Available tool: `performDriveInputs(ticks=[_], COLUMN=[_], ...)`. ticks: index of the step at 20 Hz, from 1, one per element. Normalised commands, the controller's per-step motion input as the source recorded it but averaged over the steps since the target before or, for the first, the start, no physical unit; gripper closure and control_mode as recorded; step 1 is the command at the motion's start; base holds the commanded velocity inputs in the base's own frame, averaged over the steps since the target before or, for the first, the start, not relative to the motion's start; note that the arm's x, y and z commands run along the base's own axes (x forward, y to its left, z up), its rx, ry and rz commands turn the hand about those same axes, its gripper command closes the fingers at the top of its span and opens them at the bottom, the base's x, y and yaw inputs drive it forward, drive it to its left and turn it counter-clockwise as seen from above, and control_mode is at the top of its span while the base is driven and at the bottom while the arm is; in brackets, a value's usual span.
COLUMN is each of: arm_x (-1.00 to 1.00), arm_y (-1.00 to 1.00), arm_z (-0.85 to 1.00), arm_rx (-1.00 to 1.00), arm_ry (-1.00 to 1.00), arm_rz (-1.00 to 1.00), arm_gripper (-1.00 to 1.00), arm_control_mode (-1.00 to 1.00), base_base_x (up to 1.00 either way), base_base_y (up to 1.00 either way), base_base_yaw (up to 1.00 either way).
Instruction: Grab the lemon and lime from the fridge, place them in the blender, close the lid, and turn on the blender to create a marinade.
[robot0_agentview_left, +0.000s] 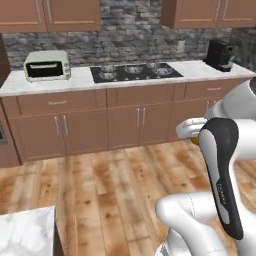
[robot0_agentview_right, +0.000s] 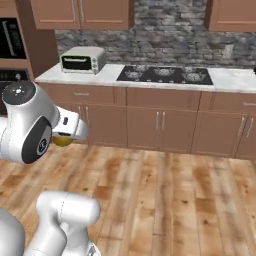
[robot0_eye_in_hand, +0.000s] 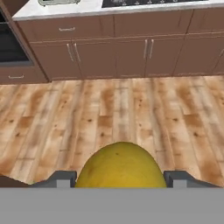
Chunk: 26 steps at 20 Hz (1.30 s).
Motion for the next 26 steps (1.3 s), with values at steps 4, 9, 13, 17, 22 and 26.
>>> performDriveInputs(ticks=[4, 9, 13, 17, 22, 26], arm_x=[0.0, 0.0, 0.0, 0.0, 0.0, 0.0], arm_y=[0.0, 0.0, 0.0, 0.0, 0.0, 0.0], arm_z=[0.0, 0.0, 0.0, 0.0, 0.0, 0.0], arm_rx=[0.0, 0.0, 0.0, 0.0, 0.0, 0.0], arm_ry=[0.0, 0.0, 0.0, 0.0, 0.0, 0.0], arm_rz=[0.0, 0.0, 0.0, 0.0, 0.0, 0.0], arm_gripper=[1.0, 1.0, 1.0, 1.0, 1.0, 1.0], arm_control_mode=[1.0, 1.0, 1.0, 1.0, 1.0, 1.0], base_base_x=[0.93, 0.69, 0.57, 0.56, 0.52, 0.54], base_base_y=[0.0, 0.0, -0.02, -0.09, -0.31, -0.47], base_base_yaw=[0.59, 0.74, 0.81, 0.81, 0.71, 0.63])
